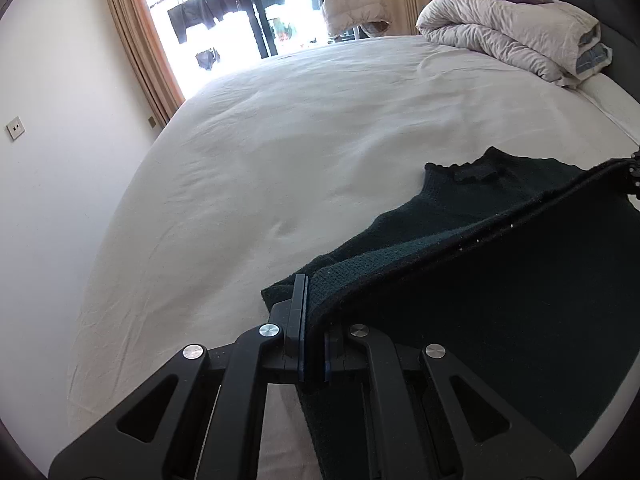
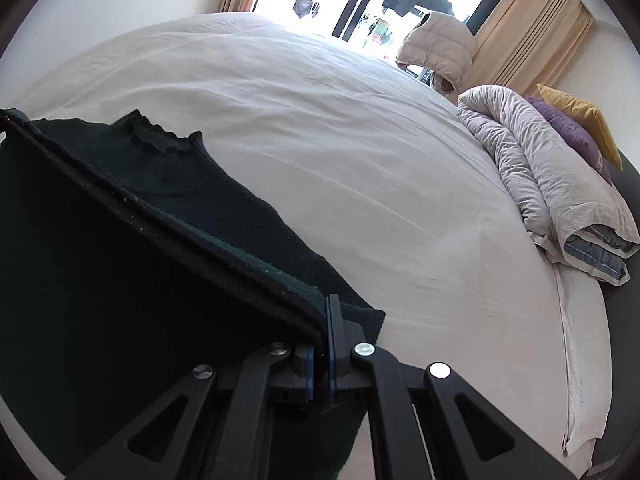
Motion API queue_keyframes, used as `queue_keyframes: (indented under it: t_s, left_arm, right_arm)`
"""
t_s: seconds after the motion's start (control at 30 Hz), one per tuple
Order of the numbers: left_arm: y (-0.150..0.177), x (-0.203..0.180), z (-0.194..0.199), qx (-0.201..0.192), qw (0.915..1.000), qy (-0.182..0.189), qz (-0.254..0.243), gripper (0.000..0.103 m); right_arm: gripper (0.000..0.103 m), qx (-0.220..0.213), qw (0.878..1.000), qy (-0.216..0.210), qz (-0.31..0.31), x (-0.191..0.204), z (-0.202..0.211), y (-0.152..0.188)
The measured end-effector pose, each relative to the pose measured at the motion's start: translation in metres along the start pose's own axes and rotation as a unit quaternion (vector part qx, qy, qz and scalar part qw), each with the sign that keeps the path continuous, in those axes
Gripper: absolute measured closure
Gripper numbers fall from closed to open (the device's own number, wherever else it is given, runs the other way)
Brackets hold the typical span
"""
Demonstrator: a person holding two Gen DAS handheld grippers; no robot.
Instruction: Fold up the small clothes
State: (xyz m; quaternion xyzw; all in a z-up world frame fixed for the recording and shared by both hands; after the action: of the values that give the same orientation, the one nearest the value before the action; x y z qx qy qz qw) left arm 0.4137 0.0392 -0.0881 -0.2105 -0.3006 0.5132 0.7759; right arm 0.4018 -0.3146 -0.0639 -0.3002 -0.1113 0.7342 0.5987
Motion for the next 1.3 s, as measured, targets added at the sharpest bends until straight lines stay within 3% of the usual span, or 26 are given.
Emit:
queue_keyframes:
  t_s: [0.07, 0.13, 0.17, 0.23, 0.27, 0.3, 0.37, 0.4, 0.5, 0.6, 0.77, 0.83, 0.9, 1.0, 1.07, 1.13, 1.2, 1.3]
  left_arm:
    - [0.0, 0.0, -0.018, 0.012, 0.9999, -0.005, 0.006, 0.093]
    - [0.0, 0.0, -0.036, 0.03, 0.9995, 0.0, 0.013, 0.092]
    - [0.0, -0.001, -0.041, 0.036, 0.9993, 0.003, 0.015, 0.092]
    - [-0.001, -0.001, -0.048, 0.037, 0.9993, 0.001, 0.01, 0.088]
    - [-0.001, 0.0, -0.047, 0.034, 0.9994, 0.002, 0.01, 0.083]
    - [-0.001, 0.004, -0.046, 0.031, 0.9995, -0.002, 0.01, 0.076]
    - [-0.001, 0.016, -0.041, 0.027, 0.999, -0.034, 0.011, 0.023]
    - [-0.002, 0.027, -0.035, 0.013, 0.9982, -0.057, 0.015, 0.018]
    - [-0.004, 0.055, -0.02, 0.006, 0.9965, -0.073, 0.041, 0.017]
    - [-0.001, 0.071, 0.005, -0.011, 0.9936, -0.072, 0.086, 0.017]
    - [0.011, 0.035, 0.042, -0.034, 0.996, -0.058, 0.059, 0.017]
    - [0.015, 0.01, 0.05, -0.038, 0.9974, -0.034, 0.051, 0.017]
    - [0.018, -0.013, 0.052, -0.037, 0.9984, -0.031, 0.03, 0.017]
    - [0.02, -0.039, 0.048, -0.04, 0.9985, -0.038, 0.006, 0.017]
    - [0.026, -0.049, 0.046, -0.038, 0.9984, -0.042, -0.003, 0.017]
    - [0.039, -0.055, 0.035, -0.013, 0.9985, -0.053, -0.008, 0.017]
    - [0.056, -0.055, 0.014, 0.022, 0.9986, -0.048, -0.002, 0.017]
    - [0.075, -0.044, 0.005, 0.02, 0.9985, -0.024, 0.046, 0.015]
  right_arm:
    - [0.096, 0.014, 1.0, 0.0, -0.005, -0.003, -0.018, -0.002]
    - [0.068, 0.014, 0.999, 0.004, -0.028, -0.009, -0.029, -0.003]
    - [0.061, 0.013, 0.999, 0.003, -0.049, -0.014, -0.032, -0.004]
    - [0.027, 0.003, 0.996, 0.007, -0.089, -0.028, -0.033, -0.004]
    - [0.022, -0.004, 0.995, 0.011, -0.103, -0.035, -0.032, -0.003]
    - [0.017, -0.01, 0.993, 0.009, -0.114, -0.04, -0.03, -0.001]
    - [0.017, -0.014, 0.991, 0.002, -0.134, -0.046, -0.024, 0.004]
    - [0.017, -0.016, 0.99, 0.004, -0.14, -0.048, -0.021, 0.007]
    - [0.015, -0.035, 0.989, 0.038, -0.14, -0.054, -0.007, 0.01]
    - [0.002, -0.066, 0.985, 0.063, -0.147, -0.064, 0.003, 0.001]
    - [0.002, -0.043, 0.988, 0.023, -0.147, -0.059, -0.004, -0.017]
    - [0.002, -0.048, 0.986, 0.055, -0.152, -0.065, 0.002, -0.019]
    - [0.004, -0.058, 0.975, 0.077, -0.201, -0.08, 0.014, -0.013]
    - [0.024, -0.074, 0.965, 0.01, -0.253, -0.078, 0.037, 0.0]
    - [0.029, -0.09, 0.965, -0.021, -0.246, -0.062, 0.054, 0.013]
    - [0.04, -0.09, 0.965, -0.064, -0.238, -0.04, 0.062, 0.028]
    - [0.041, -0.082, 0.963, -0.104, -0.236, -0.019, 0.064, 0.045]
    - [0.041, -0.077, 0.964, -0.127, -0.219, 0.011, 0.06, 0.063]
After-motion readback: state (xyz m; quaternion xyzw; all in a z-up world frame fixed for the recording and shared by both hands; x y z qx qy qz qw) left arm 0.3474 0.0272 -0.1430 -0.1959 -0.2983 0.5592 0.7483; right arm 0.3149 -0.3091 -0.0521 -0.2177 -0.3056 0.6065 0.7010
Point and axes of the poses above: each gripper's, at about its wrist camera, not at the fingertips, and z roughly against the way its jaws point, x to its left, y to its underside, the point moved 6 cm from there along -z, roughly the way its jaws point, and after that the axes turned 4 degrees about -z, right-handed, at the moved point
